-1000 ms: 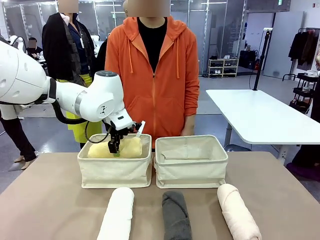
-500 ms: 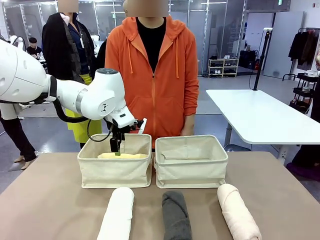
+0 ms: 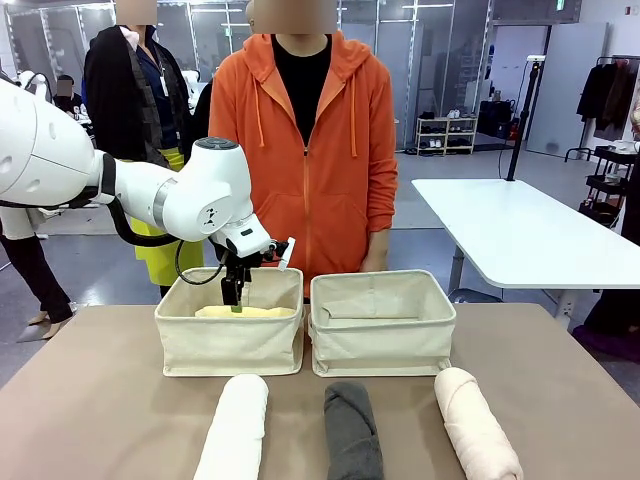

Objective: Divide the towels into two baskets.
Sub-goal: Pick up one hotel-folded towel from the bottom of the table and place it in the Fabric basket indicated by the person.

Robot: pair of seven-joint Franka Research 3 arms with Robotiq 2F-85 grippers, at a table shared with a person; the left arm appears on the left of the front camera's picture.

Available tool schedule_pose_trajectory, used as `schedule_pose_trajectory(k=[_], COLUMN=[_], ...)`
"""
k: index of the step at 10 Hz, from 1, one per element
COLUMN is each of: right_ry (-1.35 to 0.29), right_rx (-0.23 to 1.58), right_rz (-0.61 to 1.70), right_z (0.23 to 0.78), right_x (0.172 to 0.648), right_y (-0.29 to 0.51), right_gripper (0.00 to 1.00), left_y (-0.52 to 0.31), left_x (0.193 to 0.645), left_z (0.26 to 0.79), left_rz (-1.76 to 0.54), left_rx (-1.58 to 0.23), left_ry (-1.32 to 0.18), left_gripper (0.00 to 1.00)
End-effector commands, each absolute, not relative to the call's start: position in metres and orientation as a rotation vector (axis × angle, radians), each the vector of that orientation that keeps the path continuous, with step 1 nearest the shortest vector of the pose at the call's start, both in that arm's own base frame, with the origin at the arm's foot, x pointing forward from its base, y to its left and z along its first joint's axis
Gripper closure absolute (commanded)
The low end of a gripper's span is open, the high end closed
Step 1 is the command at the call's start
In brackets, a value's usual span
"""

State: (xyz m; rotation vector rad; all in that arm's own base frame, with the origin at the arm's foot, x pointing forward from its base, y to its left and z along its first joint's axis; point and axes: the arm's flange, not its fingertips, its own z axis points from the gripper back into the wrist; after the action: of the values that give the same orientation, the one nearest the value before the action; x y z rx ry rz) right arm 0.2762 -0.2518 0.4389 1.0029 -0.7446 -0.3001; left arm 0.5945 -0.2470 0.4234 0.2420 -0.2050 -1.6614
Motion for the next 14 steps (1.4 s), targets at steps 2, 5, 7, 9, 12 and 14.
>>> schedule_pose_trajectory(k=[2, 5, 7, 9, 12, 14], right_ry=[-0.758, -0.758, -0.758, -0.758, -0.758, -0.758], right_rx=[1.008, 1.008, 1.008, 1.008, 1.008, 1.008], right_rz=[-0.293, -0.293, -0.293, -0.293, -0.293, -0.293], right_z=[0.44, 0.44, 0.44, 0.44, 0.44, 0.44], right_x=[0.274, 0.274, 0.274, 0.274, 0.274, 0.274], right_y=[-0.252, -0.252, -0.252, -0.252, -0.252, -0.252], right_gripper=[0.0, 0.0, 0.0, 0.0, 0.0, 0.0], left_y=[-0.244, -0.247, -0.236, -0.215, -0.154, -0.074], left_x=[0.596, 0.594, 0.594, 0.587, 0.546, 0.488], left_z=[0.424, 0.423, 0.465, 0.494, 0.51, 0.512], left_rz=[-1.673, -1.661, -1.62, -1.583, -1.433, -1.196], left_rx=[0.246, 0.242, 0.125, 0.054, -0.343, -0.519], left_ry=[-0.203, -0.205, -0.155, -0.151, -0.193, -0.338], left_gripper=[0.0, 0.0, 0.0, 0.0, 0.0, 0.0])
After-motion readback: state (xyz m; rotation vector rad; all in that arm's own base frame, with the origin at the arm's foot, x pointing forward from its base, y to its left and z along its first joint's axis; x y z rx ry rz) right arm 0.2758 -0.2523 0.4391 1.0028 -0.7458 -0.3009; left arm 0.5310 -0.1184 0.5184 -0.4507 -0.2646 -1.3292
